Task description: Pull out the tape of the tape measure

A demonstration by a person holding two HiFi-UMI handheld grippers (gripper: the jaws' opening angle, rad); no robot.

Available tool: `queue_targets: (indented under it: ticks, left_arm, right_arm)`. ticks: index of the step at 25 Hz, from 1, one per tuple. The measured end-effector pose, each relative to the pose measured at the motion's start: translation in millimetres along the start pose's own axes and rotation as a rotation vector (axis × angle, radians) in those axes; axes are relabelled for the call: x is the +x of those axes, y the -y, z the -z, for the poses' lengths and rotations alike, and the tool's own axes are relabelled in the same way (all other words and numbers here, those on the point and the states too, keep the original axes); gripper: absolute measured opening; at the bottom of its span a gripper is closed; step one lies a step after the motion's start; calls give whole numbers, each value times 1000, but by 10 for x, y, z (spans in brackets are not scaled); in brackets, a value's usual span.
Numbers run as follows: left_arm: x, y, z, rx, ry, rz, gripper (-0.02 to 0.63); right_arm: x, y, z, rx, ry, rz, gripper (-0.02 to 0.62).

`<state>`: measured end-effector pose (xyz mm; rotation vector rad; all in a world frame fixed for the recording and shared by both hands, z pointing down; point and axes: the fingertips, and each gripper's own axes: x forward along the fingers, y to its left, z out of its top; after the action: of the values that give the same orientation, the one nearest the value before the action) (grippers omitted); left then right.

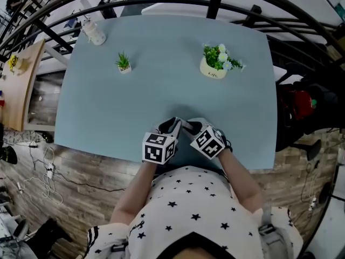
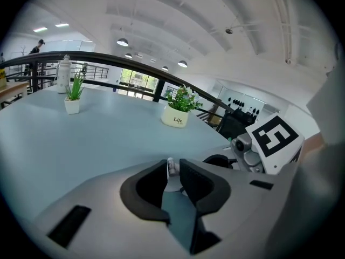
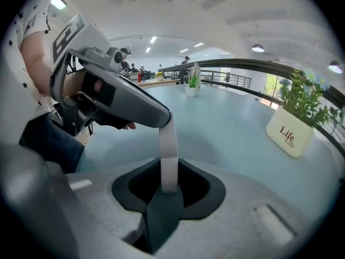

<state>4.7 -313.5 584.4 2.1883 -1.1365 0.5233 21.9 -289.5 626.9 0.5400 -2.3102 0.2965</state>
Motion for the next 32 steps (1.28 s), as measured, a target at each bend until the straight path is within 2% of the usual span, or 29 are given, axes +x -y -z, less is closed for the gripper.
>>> queue_targets:
  ticks: [9, 14, 26, 32]
  left_arm:
    - [-6, -6, -12, -22, 5, 3, 52]
    - [-18, -22, -34, -75, 14, 11, 35]
    - [-69, -51, -20, -52, 13, -5, 32]
    - [-191, -139, -177, -62, 84, -28, 32]
  right_arm:
    - [11, -21, 5, -7, -5, 8, 98]
    - [4, -18, 9, 9, -4, 12, 98]
    - [36, -51, 5, 1, -16, 9, 97]
    - [51, -39, 8, 4, -19, 4, 97]
